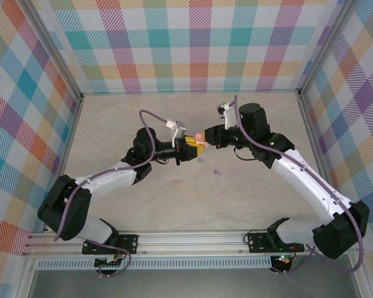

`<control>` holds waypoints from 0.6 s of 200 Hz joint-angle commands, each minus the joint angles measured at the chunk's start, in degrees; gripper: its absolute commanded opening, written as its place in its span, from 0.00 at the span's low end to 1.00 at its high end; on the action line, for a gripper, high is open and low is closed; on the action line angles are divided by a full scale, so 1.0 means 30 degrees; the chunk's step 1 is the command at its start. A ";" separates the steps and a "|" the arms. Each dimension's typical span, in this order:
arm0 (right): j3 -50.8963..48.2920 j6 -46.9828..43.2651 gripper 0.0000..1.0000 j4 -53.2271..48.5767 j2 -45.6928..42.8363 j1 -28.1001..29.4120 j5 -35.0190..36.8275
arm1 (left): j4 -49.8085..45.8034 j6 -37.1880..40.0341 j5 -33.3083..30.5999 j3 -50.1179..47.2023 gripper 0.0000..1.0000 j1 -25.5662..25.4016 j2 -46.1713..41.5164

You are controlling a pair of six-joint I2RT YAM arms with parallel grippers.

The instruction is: Insert the wireless bluetooth earbuds into the charging case

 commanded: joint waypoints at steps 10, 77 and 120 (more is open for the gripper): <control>-0.0205 -0.0191 0.21 0.0449 0.0218 0.0228 -0.0125 | 0.0757 -0.0237 0.0140 0.0807 0.26 -0.0263 -0.0107; -0.0379 -0.0447 0.21 0.0091 0.0086 0.0324 0.0158 | 0.0802 -0.0308 -0.0262 0.0833 0.26 -0.0258 -0.0048; -0.0527 -0.0568 0.22 -0.0082 -0.0171 0.0324 0.0321 | 0.0675 -0.0325 -0.0635 0.0874 0.26 -0.0247 -0.0024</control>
